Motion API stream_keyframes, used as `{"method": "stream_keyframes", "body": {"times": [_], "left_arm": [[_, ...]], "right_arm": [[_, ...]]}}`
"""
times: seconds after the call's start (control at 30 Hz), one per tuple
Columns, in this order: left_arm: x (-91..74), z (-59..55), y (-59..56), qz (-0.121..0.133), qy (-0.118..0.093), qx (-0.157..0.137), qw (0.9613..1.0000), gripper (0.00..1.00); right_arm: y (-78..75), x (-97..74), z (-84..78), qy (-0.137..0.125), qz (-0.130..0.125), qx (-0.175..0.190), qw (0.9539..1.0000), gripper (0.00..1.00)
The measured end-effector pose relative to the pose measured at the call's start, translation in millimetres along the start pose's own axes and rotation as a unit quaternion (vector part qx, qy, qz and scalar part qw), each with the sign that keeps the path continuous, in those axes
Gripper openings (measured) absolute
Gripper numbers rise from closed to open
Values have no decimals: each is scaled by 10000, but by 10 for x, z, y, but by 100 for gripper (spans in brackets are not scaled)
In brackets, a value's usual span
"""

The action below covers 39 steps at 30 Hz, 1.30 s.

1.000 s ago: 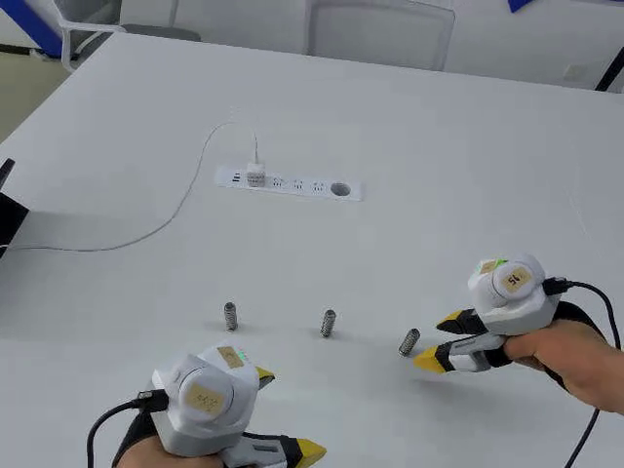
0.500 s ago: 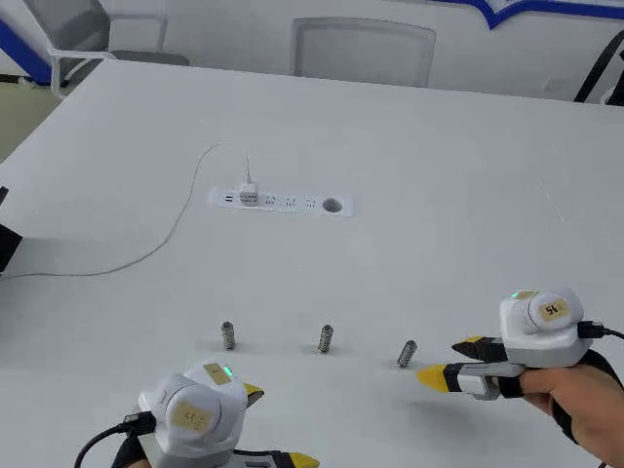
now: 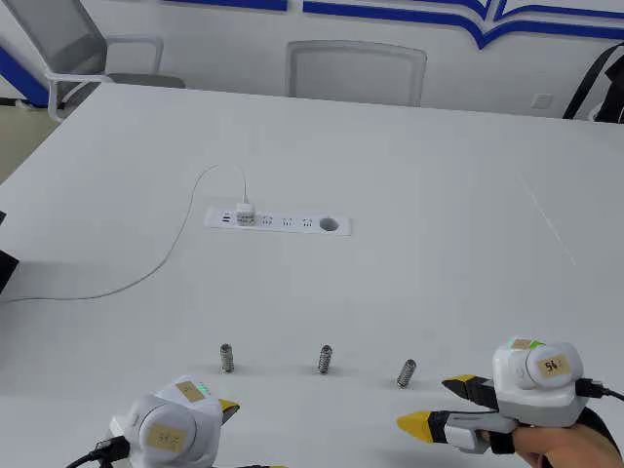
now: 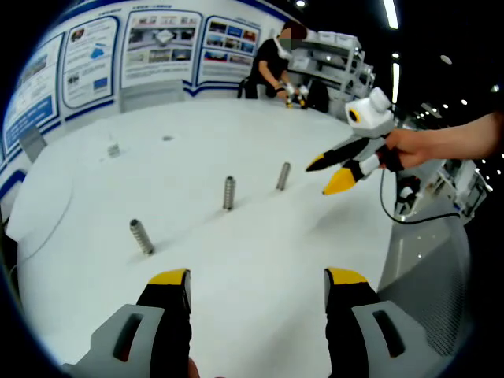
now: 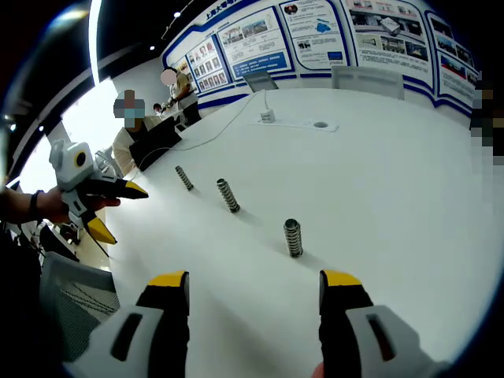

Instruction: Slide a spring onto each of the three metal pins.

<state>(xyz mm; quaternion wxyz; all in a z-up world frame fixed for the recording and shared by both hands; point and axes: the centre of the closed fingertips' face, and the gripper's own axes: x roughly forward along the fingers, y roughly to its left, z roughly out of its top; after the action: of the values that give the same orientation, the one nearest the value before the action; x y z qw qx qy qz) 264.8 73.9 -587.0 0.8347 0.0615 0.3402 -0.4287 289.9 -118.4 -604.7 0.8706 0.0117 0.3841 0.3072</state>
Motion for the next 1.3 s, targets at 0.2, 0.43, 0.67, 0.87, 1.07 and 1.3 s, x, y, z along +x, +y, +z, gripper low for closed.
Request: {"method": "stream_keyframes", "body": {"times": [0.2,0.43,0.67,0.87,1.07,1.3], "left_arm": [[-48,20,90,128,-52,-81,9999,71],[-125,3,220,286,-100,-174,9994,73],[-251,-44,382,478,-150,-320,9982,74],[-328,-87,484,607,-169,-418,9971,75],[-343,-124,504,628,-162,-465,9968,76],[-342,-118,482,627,-167,-477,9967,77]], "right_arm": [[77,-31,-30,-91,32,71,9999,73],[168,-36,-24,-186,89,62,9998,77],[297,-8,-50,-163,148,-51,9997,80],[368,15,-77,-132,204,-48,9997,81],[417,34,-91,-134,232,-80,9996,83],[424,36,-91,-131,257,-76,9996,84]]}}
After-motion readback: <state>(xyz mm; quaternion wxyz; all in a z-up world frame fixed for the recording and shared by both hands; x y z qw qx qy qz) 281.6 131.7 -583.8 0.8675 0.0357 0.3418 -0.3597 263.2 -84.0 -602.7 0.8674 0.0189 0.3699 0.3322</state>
